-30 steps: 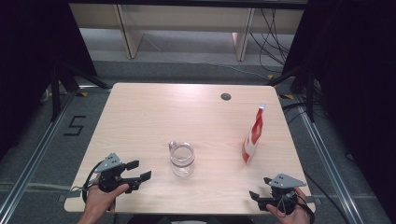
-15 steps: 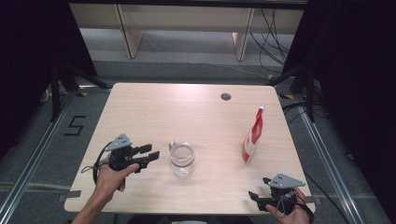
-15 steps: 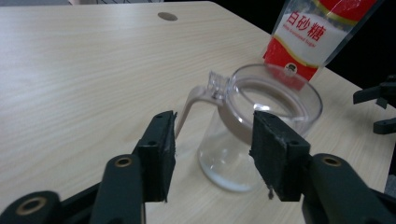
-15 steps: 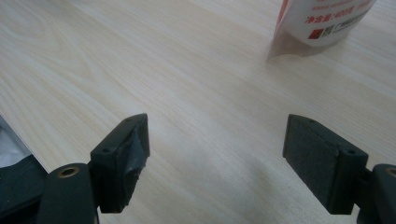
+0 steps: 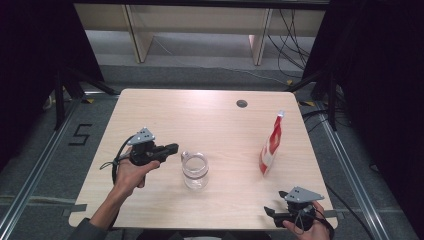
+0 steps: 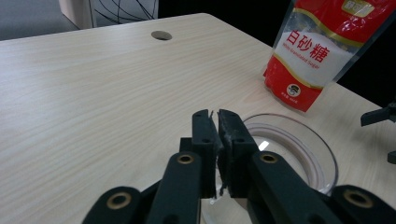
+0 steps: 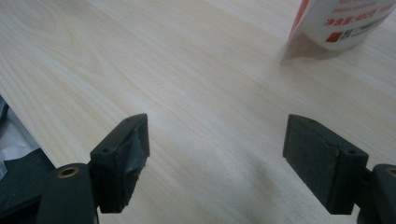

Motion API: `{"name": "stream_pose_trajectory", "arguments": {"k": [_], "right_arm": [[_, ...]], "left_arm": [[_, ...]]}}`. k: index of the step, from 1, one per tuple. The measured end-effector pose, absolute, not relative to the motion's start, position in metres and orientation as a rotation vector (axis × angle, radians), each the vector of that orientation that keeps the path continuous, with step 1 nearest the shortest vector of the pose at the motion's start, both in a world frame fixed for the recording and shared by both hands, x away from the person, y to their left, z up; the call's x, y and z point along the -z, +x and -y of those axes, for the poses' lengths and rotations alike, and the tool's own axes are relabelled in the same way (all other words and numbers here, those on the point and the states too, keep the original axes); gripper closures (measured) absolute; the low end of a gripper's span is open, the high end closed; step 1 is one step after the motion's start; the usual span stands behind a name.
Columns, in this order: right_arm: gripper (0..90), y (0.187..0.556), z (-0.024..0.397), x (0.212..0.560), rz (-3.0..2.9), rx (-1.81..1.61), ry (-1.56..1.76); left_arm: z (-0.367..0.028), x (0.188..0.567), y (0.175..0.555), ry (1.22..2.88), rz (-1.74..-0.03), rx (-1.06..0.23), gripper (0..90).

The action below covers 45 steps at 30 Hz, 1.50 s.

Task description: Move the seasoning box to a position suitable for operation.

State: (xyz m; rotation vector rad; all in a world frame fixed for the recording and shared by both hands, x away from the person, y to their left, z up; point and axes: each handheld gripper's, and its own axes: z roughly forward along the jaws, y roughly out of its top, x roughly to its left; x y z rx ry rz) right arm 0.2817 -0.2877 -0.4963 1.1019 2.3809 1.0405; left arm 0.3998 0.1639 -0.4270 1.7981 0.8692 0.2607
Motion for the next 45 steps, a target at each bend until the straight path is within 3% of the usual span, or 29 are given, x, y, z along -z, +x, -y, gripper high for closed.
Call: {"name": "stream_pose_trajectory", "arguments": {"k": [27, 45], "right_arm": [[23.5, 0.282, 0.286, 0.497, -2.402, -1.035, 1.058], [23.5, 0.282, 0.284, 0.498, -2.418, -1.027, 1.046]], "left_arm": [[-0.133, 0.441, 0.427, 1.908, -0.853, -0.239, 88.4], [-0.157, 0.444, 0.413, 1.869, -0.892, -0.171, 87.3]]}}
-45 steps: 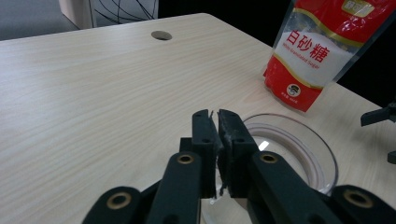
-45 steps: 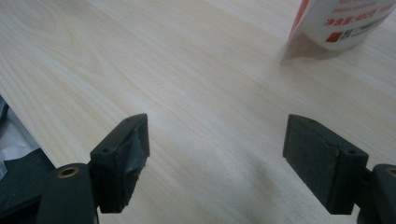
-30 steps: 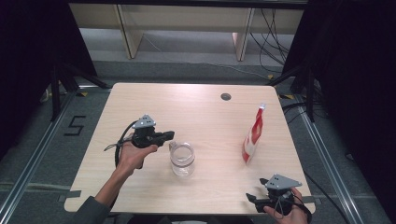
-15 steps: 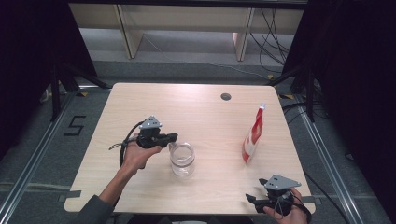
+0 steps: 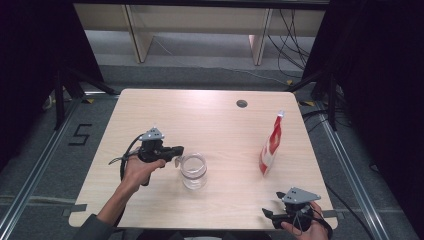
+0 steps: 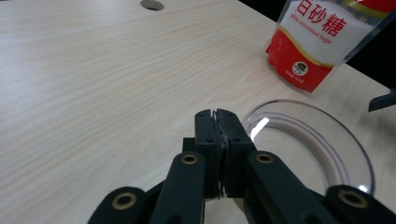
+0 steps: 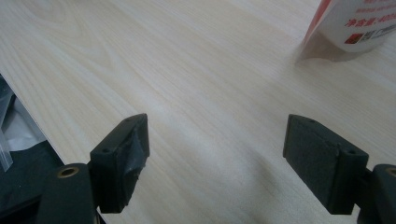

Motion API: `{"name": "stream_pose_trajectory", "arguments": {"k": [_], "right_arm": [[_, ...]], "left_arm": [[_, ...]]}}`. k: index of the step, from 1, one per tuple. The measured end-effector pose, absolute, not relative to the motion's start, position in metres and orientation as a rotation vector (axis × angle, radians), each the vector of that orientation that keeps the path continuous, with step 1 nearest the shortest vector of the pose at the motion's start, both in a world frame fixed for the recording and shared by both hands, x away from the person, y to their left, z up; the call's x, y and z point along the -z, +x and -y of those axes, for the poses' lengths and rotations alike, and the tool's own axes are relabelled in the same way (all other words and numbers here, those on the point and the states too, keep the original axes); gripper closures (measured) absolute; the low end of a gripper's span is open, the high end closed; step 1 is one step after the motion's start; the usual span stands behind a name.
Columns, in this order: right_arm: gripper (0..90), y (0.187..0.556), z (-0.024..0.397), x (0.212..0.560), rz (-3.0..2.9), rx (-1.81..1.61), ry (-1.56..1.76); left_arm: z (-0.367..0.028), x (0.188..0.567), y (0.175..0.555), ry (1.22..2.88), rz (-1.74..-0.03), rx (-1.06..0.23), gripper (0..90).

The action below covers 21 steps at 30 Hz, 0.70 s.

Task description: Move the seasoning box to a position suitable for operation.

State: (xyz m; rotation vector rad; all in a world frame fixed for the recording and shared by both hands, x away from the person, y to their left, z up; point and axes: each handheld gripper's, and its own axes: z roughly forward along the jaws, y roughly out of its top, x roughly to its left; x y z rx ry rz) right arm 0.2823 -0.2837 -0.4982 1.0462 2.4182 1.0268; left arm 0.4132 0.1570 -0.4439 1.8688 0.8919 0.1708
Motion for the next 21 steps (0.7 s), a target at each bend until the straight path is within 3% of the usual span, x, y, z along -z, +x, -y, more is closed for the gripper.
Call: {"name": "stream_pose_trajectory", "arguments": {"k": [21], "right_arm": [[23.5, 0.283, 0.281, 0.500, -2.437, -1.011, 0.999]], "left_arm": [[-0.173, 0.450, 0.381, 1.866, -0.883, -0.102, 83.0]]}}
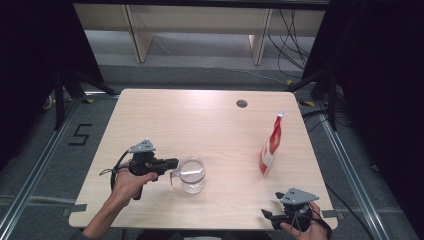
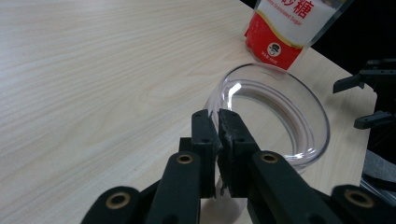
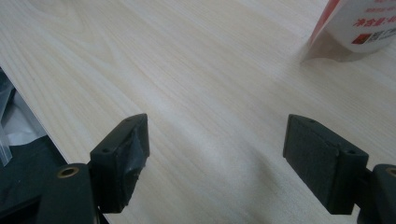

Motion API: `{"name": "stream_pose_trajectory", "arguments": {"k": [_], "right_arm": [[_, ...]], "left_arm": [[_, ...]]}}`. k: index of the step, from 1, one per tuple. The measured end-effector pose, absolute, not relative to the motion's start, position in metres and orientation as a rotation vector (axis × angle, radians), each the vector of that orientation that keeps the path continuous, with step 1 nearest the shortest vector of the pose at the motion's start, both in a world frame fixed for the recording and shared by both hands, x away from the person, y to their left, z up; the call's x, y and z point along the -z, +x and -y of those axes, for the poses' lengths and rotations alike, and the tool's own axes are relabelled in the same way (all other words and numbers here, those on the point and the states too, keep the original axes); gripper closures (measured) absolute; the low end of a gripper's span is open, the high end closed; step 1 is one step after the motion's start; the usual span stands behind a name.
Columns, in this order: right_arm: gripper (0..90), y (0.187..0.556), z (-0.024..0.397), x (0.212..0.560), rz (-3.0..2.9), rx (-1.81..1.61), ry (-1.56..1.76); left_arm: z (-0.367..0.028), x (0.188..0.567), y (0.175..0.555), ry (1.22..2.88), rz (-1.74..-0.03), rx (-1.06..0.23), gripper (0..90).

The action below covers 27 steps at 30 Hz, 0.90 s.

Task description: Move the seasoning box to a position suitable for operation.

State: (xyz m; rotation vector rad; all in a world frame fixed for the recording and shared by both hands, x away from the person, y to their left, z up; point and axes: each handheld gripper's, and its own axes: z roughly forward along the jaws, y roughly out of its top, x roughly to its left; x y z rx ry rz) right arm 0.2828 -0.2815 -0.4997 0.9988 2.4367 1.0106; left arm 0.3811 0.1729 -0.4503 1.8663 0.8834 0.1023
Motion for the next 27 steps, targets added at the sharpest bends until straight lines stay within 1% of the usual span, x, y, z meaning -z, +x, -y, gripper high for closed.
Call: {"name": "stream_pose_trajectory", "arguments": {"k": [5, 6, 7, 8, 11, 12, 17, 21, 22, 23, 27], "right_arm": [[23.6, 0.282, 0.281, 0.499, -2.440, -1.011, 1.014], [23.6, 0.282, 0.281, 0.499, -2.441, -1.010, 1.012], [23.5, 0.282, 0.281, 0.499, -2.440, -1.010, 1.014], [23.5, 0.282, 0.281, 0.500, -2.442, -1.007, 1.014], [23.5, 0.280, 0.279, 0.500, -2.441, -1.007, 1.042], [23.6, 0.282, 0.281, 0.500, -2.444, -1.002, 1.006], [23.6, 0.283, 0.281, 0.500, -2.446, -0.998, 1.005], [23.6, 0.282, 0.280, 0.500, -2.449, -1.000, 1.022], [23.5, 0.282, 0.280, 0.500, -2.452, -0.998, 1.004], [23.6, 0.283, 0.279, 0.501, -2.452, -0.997, 0.998], [23.6, 0.282, 0.279, 0.500, -2.458, -0.995, 1.009]], "left_arm": [[-0.180, 0.445, 0.375, 1.822, -0.888, -0.123, 71.8], [-0.181, 0.444, 0.372, 1.820, -0.892, -0.147, 66.3], [-0.181, 0.444, 0.370, 1.822, -0.876, -0.164, 62.7], [-0.182, 0.444, 0.368, 1.828, -0.856, -0.177, 61.6], [-0.181, 0.445, 0.363, 1.805, -0.866, -0.181, 53.5], [-0.182, 0.444, 0.358, 1.817, -0.818, -0.210, 51.7], [-0.186, 0.448, 0.347, 1.872, -0.763, -0.237, 44.2], [-0.189, 0.464, 0.345, 1.903, -0.737, -0.223, 44.4], [-0.188, 0.467, 0.345, 1.903, -0.756, -0.212, 45.0], [-0.189, 0.470, 0.345, 1.930, -0.747, -0.216, 45.5], [-0.185, 0.477, 0.346, 1.963, -0.726, -0.221, 51.6]]}}
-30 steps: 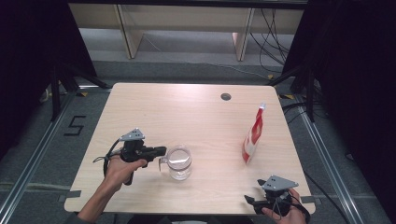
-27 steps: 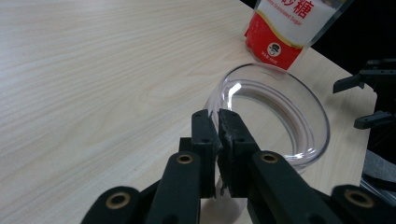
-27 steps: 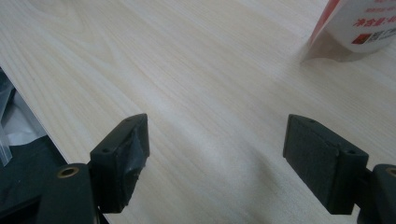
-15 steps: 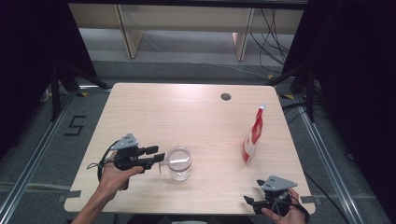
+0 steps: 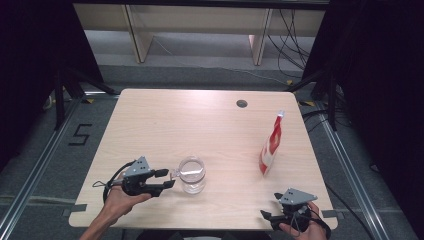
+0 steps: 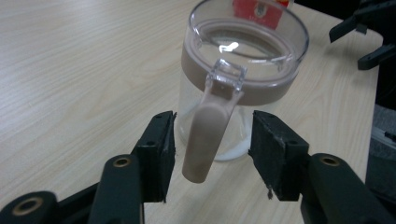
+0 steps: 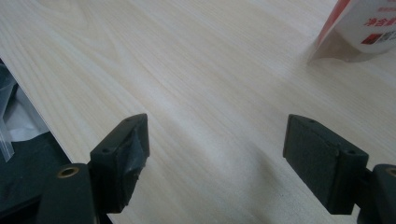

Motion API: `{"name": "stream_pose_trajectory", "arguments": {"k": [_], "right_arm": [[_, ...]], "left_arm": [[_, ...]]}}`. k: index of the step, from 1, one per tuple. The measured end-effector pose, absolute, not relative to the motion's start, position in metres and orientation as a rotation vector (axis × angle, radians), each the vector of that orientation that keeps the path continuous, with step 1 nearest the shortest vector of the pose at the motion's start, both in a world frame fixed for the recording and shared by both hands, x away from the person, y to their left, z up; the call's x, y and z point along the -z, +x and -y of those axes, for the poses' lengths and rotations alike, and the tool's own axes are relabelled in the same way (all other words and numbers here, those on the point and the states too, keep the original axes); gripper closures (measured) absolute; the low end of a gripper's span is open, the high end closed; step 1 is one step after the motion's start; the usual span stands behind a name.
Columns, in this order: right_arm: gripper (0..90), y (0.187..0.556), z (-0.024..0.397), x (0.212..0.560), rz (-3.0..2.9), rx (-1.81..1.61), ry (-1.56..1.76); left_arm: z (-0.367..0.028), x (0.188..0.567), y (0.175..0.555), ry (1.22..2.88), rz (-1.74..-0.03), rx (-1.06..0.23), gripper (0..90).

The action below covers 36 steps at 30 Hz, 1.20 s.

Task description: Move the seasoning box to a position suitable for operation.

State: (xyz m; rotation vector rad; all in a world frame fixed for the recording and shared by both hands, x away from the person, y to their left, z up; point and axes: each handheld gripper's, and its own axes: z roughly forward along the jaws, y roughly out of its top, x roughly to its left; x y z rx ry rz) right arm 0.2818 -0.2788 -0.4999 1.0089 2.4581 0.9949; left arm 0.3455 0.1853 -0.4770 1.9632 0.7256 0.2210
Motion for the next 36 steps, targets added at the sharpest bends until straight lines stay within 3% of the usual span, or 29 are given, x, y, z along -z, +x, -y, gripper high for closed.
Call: {"name": "stream_pose_trajectory", "arguments": {"k": [11, 15, 36], "right_arm": [[23.6, 0.282, 0.278, 0.500, -2.467, -0.998, 0.988], [23.7, 0.282, 0.278, 0.501, -2.465, -0.996, 0.972], [23.7, 0.281, 0.277, 0.500, -2.463, -1.000, 1.003]], "left_arm": [[-0.181, 0.483, 0.351, 1.990, -0.695, -0.243, 61.4], [-0.180, 0.482, 0.352, 2.024, -0.682, -0.264, 70.2], [-0.148, 0.482, 0.355, 2.068, -0.493, -0.263, 73.0]]}}
